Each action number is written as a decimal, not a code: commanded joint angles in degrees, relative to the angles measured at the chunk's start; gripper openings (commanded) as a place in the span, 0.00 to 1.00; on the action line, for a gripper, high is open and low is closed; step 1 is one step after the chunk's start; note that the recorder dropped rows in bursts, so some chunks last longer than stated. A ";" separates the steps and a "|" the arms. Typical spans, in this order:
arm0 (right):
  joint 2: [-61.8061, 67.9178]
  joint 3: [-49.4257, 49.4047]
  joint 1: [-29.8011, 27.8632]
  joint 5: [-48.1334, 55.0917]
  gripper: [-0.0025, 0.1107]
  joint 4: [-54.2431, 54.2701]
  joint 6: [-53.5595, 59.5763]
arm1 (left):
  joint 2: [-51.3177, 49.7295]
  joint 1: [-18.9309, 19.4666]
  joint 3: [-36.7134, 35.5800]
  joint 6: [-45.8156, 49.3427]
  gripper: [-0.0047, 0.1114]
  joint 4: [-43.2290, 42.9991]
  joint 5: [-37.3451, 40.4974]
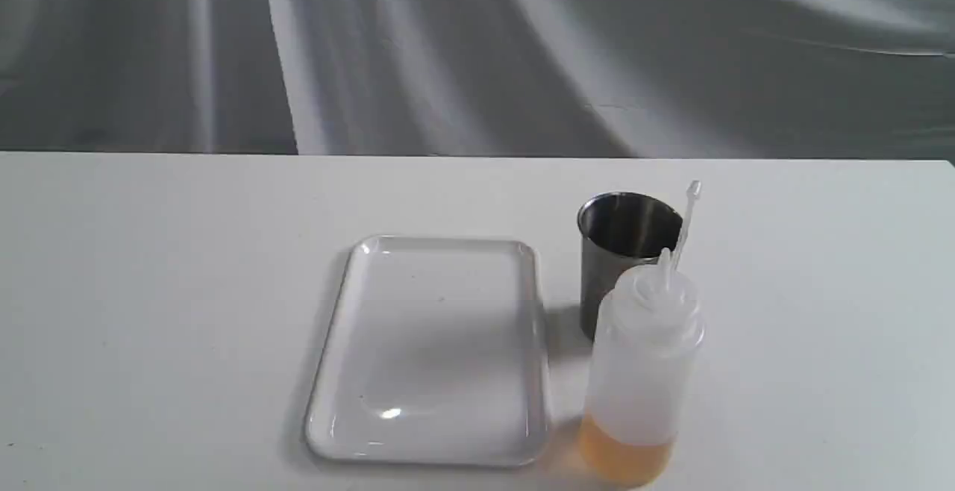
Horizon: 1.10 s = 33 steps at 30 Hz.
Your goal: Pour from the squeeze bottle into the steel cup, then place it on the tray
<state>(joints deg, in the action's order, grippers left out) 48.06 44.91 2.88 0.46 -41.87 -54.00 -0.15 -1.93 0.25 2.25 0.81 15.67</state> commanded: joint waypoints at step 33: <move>-5.79 -33.70 9.15 -12.66 0.77 33.24 60.01 | 0.15 -0.31 -0.25 -0.29 0.04 0.06 -0.43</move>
<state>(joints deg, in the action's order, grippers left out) 42.52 11.54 11.93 -10.60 -9.17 5.45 -0.15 -1.93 0.25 2.25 0.81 15.67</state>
